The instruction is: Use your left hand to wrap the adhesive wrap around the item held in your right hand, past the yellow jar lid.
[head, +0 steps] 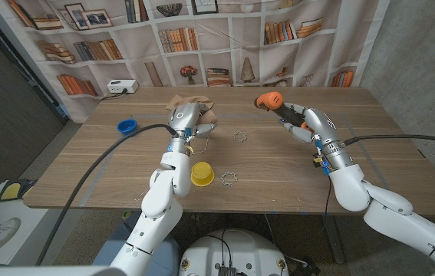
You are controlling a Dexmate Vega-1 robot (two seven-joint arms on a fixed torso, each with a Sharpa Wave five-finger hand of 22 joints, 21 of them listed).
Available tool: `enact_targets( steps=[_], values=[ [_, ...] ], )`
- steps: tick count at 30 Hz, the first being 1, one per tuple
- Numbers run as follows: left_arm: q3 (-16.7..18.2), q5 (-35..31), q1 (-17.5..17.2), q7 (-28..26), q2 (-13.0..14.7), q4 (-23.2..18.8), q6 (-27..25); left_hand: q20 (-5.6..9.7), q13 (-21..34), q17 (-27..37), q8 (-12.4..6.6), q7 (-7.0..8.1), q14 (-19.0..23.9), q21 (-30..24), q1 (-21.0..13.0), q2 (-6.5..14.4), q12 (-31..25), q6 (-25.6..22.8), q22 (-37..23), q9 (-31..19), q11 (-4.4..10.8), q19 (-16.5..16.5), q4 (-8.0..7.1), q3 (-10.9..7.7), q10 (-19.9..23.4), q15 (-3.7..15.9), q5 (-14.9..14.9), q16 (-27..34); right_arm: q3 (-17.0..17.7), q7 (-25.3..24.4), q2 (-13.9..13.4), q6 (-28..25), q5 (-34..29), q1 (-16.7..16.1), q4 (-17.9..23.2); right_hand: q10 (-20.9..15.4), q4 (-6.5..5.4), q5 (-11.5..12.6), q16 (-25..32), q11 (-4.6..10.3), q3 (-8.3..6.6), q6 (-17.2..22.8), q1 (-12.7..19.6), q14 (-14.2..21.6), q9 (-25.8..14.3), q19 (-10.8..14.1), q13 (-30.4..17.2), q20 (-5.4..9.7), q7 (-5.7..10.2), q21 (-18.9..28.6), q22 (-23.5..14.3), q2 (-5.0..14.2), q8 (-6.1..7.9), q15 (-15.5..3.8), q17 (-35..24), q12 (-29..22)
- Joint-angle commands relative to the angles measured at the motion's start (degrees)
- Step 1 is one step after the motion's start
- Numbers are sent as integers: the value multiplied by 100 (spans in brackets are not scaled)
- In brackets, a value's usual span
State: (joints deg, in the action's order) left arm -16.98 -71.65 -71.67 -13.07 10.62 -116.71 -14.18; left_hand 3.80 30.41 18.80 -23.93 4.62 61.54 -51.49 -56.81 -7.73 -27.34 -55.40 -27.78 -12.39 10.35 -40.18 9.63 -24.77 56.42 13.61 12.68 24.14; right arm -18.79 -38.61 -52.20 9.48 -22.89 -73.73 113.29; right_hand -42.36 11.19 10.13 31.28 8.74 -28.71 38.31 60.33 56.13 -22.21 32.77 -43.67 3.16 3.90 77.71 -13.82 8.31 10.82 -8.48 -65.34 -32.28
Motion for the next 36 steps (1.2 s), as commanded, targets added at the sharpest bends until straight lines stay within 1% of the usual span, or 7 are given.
enact_targets(
  steps=[1, 9, 16, 22, 28, 31, 36],
  values=[
    [115, -58, 64, -224, 22, -222, -100, -23, 35, 9, -22, 45, 62, -59, -1293, 1320, 9, -261, -34, -17, 33, 41, 10, 0, 77, -2, 33, -10, -2, 16, -24, -96, -53, -58, 81, -64, -682, -7, -1, 20, -744, 339, -52, 48, -12, -39, -15, 888, 279, 566, 15, 243, 33, -442, -13, -12],
    [214, -199, 58, -389, 33, -360, -145, -26, 35, 16, -21, 37, 87, -139, -1291, 1306, 14, -279, -61, -16, 33, 86, 14, 5, 104, -1, 47, -33, 0, 15, -44, -136, -74, -72, 91, -66, -680, -7, 0, 16, -747, 347, -55, 53, -12, -51, -11, 887, 280, 600, 54, 243, 35, -442, -18, -4],
    [308, -105, 115, -424, 32, -392, -89, -29, 39, 18, -10, 46, 99, -213, -1285, 1301, 31, -272, -86, -16, 33, 151, 12, 4, 99, -2, 60, -66, -82, 38, -17, -114, -117, 1, 37, -64, -676, -7, 1, 28, -753, 347, -55, 60, -13, -64, -25, 888, 290, 639, 98, 245, 32, -442, -22, -2],
    [359, 85, 186, -369, 5, -362, -34, 13, 50, 23, -3, 51, 119, -319, -1272, 1296, 44, -274, -103, -16, 40, 100, 5, 5, 94, -5, 70, -92, -78, 30, -30, -130, -116, -25, 59, -66, -674, -7, -3, 32, -757, 352, -56, 59, -13, -74, -22, 888, 286, 665, 126, 245, 33, -440, -20, 4],
    [367, 210, 294, -320, 58, -293, 42, 45, 53, 26, 20, -15, 108, -434, -1271, 1288, 77, -242, -118, -18, -28, 140, 12, -5, 74, -1, 85, -150, -73, 9, -31, -182, -148, -47, 98, -70, -674, -7, -9, 33, -758, 346, -59, 60, -13, -84, -25, 889, 286, 691, 152, 245, 30, -439, -13, 7],
    [373, 288, 358, -296, 61, -276, 63, 68, 58, 32, 35, -20, 107, -486, -1274, 1291, 83, -220, -118, -21, -89, 159, 12, -13, 83, -8, 92, -171, -76, 21, -48, -185, -162, -44, 121, -74, -671, -7, -14, 29, -759, 349, -58, 57, -13, -87, -27, 889, 287, 703, 163, 244, 31, -441, -8, 7],
    [362, 357, 462, -329, 61, -231, 77, 68, 72, 42, 44, -43, 107, -544, -1282, 1295, 97, -214, -114, -25, -79, 189, 16, -27, 74, -6, 101, -194, -133, 85, -57, -168, -188, 5, 132, -81, -670, -7, -10, 37, -761, 346, -58, 63, -13, -94, -24, 888, 296, 718, 177, 243, 30, -440, -12, 11]
  ],
)
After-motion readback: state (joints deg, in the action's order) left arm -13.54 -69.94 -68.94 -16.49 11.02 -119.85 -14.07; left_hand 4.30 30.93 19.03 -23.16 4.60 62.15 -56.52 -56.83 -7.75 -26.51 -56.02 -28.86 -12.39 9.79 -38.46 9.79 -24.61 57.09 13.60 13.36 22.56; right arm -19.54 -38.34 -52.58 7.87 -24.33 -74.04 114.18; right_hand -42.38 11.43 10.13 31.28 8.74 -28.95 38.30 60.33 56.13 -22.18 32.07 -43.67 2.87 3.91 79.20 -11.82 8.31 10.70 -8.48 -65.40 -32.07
